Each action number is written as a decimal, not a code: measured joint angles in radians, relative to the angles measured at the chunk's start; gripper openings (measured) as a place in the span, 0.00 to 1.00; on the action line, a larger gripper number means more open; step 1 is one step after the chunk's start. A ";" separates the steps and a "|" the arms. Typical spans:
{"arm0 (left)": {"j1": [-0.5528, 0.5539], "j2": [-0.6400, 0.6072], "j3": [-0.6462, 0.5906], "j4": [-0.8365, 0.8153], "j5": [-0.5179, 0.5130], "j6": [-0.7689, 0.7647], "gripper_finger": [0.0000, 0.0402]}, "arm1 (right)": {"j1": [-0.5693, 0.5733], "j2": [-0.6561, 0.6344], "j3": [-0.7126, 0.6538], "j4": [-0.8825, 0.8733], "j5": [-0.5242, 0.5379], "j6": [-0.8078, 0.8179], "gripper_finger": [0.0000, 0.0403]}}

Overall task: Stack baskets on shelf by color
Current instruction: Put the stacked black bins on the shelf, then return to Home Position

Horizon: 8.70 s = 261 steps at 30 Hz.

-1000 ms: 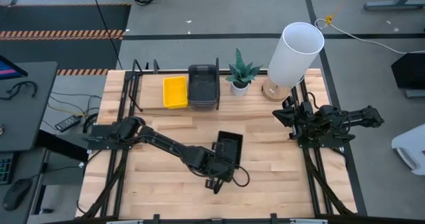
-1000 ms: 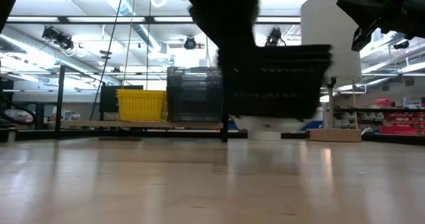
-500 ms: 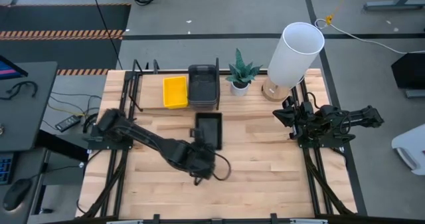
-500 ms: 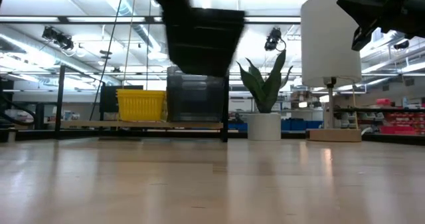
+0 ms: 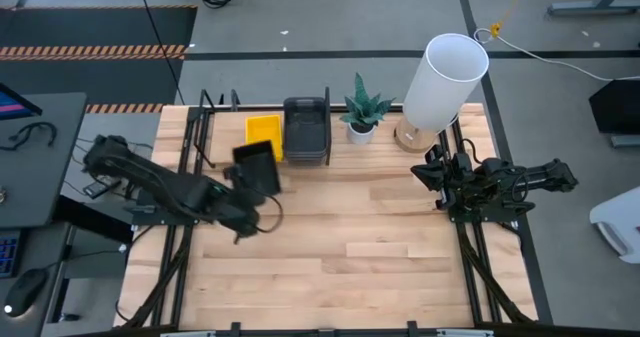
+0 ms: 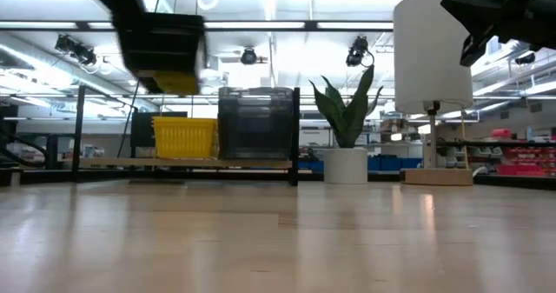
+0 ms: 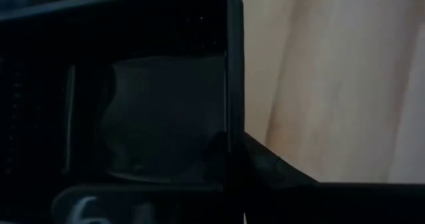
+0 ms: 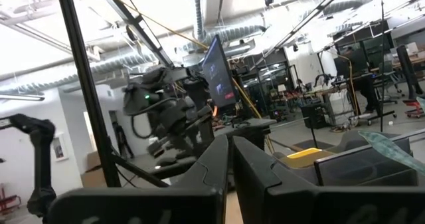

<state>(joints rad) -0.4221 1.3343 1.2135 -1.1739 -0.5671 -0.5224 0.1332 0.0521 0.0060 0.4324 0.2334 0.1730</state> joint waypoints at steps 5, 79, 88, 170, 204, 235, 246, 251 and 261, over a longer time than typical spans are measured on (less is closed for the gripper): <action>0.040 -0.132 -0.023 -0.175 -0.032 -0.065 0.05 | 0.000 0.000 0.000 0.000 0.000 0.000 0.07; 0.804 -0.203 -0.321 0.046 0.262 0.748 0.42 | 0.000 0.000 0.000 0.000 0.000 0.000 0.07; 0.804 -0.202 -0.447 0.093 0.189 0.756 0.37 | 0.000 0.000 0.000 0.000 0.000 0.000 0.07; 0.378 -1.220 -1.163 1.363 0.377 0.553 0.03 | 0.000 0.000 0.000 0.000 0.000 0.000 0.07; 0.378 -1.243 -1.206 1.379 0.434 0.482 0.05 | 0.004 -0.006 0.000 -0.001 0.000 0.000 0.07; 0.379 -1.243 -1.206 1.379 0.434 0.483 0.08 | -0.052 -0.045 0.000 0.000 0.000 0.000 0.07; 0.379 -1.243 -1.206 1.379 0.434 0.483 0.07 | -0.052 -0.045 0.000 0.000 0.000 0.000 0.07; 0.379 -1.243 -1.207 1.379 0.434 0.483 0.09 | -0.052 -0.045 0.000 0.000 0.000 0.000 0.07; 0.379 -1.243 -1.207 1.379 0.434 0.483 0.06 | -0.052 -0.045 0.000 0.000 0.000 0.000 0.07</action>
<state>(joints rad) -0.0433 0.0910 0.0067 0.2054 -0.1333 -0.0395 0.0814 0.0071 0.0059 0.4322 0.2338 0.1730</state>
